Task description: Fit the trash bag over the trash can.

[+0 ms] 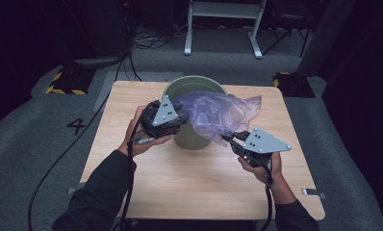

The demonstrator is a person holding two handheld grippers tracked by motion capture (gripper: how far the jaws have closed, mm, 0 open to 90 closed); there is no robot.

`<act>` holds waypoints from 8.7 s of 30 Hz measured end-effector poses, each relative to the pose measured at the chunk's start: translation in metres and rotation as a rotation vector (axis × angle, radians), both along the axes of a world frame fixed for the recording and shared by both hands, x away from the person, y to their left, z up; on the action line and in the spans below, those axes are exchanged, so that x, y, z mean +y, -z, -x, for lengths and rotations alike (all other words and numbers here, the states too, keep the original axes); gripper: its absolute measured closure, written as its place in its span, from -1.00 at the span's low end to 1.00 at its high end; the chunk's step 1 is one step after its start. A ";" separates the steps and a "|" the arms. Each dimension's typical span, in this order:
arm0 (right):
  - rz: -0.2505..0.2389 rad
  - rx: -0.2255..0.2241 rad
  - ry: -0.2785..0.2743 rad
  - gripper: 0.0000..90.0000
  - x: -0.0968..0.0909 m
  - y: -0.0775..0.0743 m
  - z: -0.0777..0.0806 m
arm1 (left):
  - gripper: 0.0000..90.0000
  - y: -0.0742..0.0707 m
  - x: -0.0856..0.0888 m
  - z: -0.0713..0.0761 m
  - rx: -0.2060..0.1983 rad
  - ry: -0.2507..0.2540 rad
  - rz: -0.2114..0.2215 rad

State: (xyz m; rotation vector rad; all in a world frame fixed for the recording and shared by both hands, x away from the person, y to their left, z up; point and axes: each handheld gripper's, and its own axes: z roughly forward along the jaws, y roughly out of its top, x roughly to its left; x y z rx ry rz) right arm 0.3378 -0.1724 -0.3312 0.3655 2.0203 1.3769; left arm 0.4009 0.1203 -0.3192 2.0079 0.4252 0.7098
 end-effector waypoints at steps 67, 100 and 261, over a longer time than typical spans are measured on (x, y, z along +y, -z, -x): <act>-0.093 0.020 0.355 -0.46 -0.060 -0.011 -0.016 | 0.99 0.008 0.024 0.027 0.010 0.118 0.038; -0.008 0.103 0.235 1.00 -0.031 -0.001 -0.046 | -0.65 0.027 0.065 0.063 0.030 0.093 0.140; -0.037 0.238 0.281 0.94 -0.019 -0.021 -0.139 | 0.73 0.013 0.089 -0.033 0.110 -0.095 0.234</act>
